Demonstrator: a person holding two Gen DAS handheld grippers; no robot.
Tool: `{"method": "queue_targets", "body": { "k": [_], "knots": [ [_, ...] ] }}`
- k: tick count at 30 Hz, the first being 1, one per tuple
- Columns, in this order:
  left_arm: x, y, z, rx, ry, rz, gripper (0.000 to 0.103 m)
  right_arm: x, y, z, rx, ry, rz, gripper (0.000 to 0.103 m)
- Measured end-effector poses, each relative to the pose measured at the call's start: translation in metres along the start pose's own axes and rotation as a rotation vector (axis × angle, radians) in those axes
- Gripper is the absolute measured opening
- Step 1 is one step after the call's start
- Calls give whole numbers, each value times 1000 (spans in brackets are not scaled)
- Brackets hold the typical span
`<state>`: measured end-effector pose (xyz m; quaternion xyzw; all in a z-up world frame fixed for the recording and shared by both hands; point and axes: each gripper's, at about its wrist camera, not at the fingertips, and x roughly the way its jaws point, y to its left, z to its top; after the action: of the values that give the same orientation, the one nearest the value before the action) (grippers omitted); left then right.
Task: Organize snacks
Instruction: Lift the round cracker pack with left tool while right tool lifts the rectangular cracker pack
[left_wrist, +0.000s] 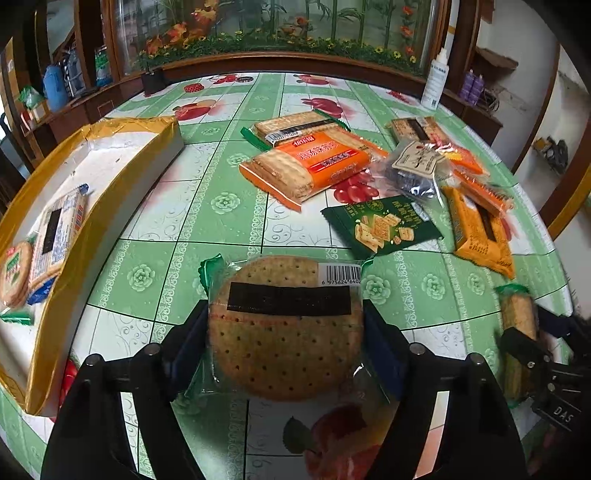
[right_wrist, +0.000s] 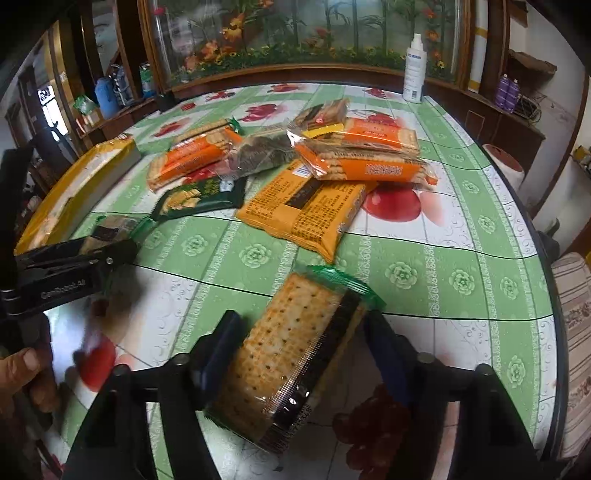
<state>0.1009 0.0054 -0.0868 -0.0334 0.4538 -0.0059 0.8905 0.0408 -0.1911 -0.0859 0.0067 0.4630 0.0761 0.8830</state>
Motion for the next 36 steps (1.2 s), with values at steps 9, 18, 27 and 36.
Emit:
{"method": "queue_targets", "body": {
  "k": [9,18,27,36],
  "knots": [
    [-17,13,0,-38,-36,-24,77,-8,2,1,11,-23,54,55],
    [-33,30,3,-78,-77,-30,77,-6,17,2,-45,-1,28,52],
    [-38,33,2,-84,-88,-54,77,3,26,-6,-84,79,-120,89],
    [-42,42,-2,-104,-92,-92,78,-9,30,-18,-101,33,-66,49]
  ]
}}
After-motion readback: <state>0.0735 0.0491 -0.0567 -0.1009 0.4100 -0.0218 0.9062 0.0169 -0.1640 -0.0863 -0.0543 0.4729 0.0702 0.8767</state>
